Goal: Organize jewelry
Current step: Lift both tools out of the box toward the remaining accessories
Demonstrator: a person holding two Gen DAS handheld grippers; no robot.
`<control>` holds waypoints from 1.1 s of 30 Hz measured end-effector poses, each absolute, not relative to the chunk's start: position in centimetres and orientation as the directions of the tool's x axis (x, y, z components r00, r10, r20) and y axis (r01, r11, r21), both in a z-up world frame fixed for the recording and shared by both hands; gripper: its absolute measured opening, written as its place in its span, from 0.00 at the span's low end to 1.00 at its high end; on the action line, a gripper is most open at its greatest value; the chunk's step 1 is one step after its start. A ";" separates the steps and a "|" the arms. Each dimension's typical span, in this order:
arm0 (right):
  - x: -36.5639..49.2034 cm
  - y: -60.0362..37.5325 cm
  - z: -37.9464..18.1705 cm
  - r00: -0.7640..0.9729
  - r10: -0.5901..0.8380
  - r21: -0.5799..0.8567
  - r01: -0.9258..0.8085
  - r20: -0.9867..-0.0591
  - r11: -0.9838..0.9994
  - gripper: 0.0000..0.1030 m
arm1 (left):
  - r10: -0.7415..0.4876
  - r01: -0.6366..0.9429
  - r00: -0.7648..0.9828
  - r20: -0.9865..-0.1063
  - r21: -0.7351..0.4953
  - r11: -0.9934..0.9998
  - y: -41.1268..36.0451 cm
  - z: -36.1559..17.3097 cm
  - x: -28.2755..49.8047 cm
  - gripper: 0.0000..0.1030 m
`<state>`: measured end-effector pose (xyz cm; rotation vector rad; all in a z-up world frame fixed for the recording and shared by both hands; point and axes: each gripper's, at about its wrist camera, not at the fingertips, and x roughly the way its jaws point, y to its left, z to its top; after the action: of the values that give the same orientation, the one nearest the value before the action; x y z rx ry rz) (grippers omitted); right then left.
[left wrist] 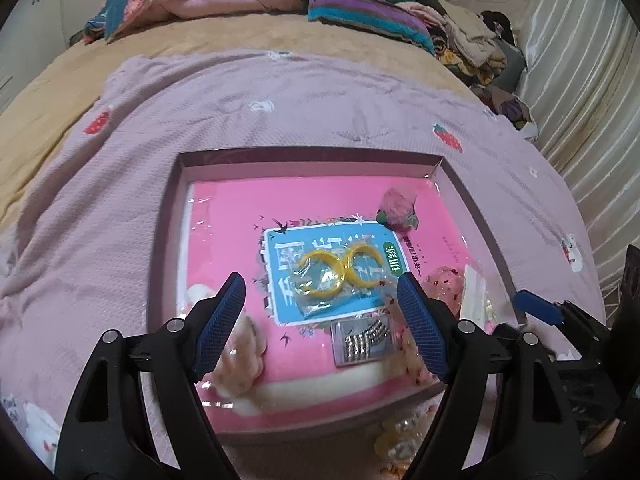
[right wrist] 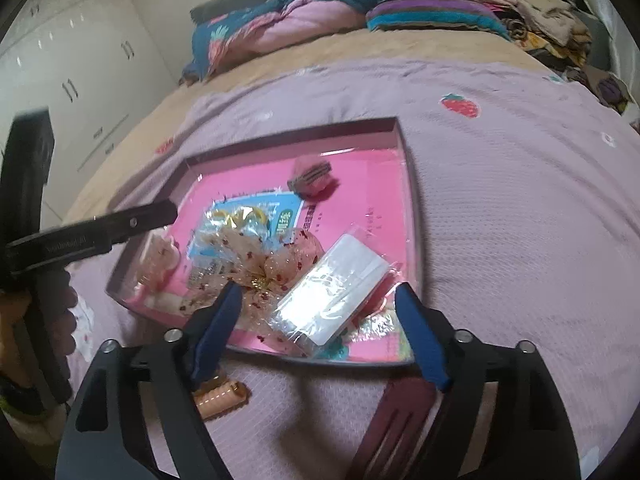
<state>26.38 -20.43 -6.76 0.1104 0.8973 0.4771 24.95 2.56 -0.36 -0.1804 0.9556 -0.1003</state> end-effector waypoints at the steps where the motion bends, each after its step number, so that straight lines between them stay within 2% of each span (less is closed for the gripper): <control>1: 26.2 -20.8 -6.5 0.530 0.453 0.304 -0.347 -0.717 0.887 0.82 | -0.165 0.002 0.579 -0.799 -0.201 0.980 2.7 -0.1 24.6 0.68; 14: 22.3 -23.8 -2.8 0.610 0.454 0.325 -0.317 -0.649 0.891 0.91 | -0.163 -0.016 0.636 -0.755 -0.224 0.974 3.3 2.9 20.7 0.77; 23: 20.1 -25.0 -1.3 0.642 0.447 0.326 -0.306 -0.623 0.894 0.93 | -0.156 -0.011 0.673 -0.723 -0.221 0.975 2.9 4.8 18.2 0.86; 33: 18.1 -25.8 0.5 0.667 0.447 0.313 -0.320 -0.596 0.894 0.94 | -0.149 -0.013 0.698 -0.700 -0.221 0.975 2.9 6.1 15.9 0.89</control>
<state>18.12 -25.83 0.45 0.1883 0.7201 0.4354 15.90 2.87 6.09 -0.2156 0.7955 -0.0768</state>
